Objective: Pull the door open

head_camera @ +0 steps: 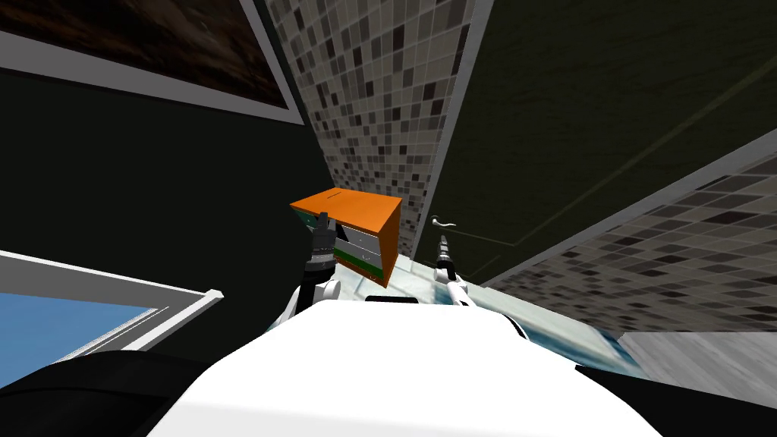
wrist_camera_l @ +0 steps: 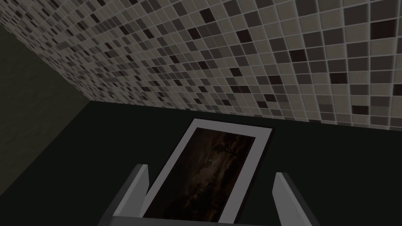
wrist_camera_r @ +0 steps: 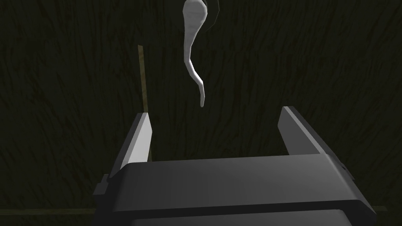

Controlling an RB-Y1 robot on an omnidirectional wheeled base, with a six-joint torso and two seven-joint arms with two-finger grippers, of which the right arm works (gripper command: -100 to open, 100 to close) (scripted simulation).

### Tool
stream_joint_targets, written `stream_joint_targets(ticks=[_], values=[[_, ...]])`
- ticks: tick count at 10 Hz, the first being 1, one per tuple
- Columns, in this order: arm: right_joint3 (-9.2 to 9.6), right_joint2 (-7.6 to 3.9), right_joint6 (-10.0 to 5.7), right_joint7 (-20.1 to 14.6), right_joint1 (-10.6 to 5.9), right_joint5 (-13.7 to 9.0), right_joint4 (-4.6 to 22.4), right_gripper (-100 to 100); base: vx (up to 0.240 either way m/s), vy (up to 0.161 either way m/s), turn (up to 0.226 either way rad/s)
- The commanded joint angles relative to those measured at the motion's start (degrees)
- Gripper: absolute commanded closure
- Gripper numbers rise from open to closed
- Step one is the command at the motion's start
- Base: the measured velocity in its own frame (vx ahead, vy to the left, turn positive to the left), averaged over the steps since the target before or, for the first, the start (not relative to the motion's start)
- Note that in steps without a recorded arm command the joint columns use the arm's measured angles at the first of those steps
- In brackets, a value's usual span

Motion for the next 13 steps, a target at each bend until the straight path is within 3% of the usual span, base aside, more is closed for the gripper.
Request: stream_joint_targets(ticks=[1, 3, 9, 13], values=[[0.46, -0.12, -0.63, -0.05, -1.26, 0.20, 1.60, -100, -0.151, -0.062, 0.065], [1.49, 0.27, -1.06, -0.10, -2.13, 0.58, 2.60, -100, 0.024, -0.046, -0.025], [3.57, 1.24, -1.58, -0.26, -3.65, 1.21, 4.71, -100, 0.185, -0.031, -0.123], [3.93, 1.43, -1.62, -0.29, -3.88, 1.30, 5.08, -100, 0.000, 0.005, -0.019]])
